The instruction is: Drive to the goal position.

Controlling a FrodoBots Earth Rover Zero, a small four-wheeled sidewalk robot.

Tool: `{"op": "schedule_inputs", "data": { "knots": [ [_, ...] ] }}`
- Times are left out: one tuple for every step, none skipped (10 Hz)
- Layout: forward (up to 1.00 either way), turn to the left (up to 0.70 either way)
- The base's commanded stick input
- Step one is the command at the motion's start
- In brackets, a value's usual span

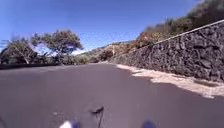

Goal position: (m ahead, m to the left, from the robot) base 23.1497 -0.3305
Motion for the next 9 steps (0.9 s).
{"op": "schedule_inputs", "data": {
  "knots": [
    [0.7,0.0],
    [0.7,0.0],
    [0.7,0.0],
    [0.7,0.0],
    [0.7,0.0],
    [0.7,0.0],
    [0.7,0.0],
    [0.7,0.0],
    [0.7,0.0]
  ]
}}
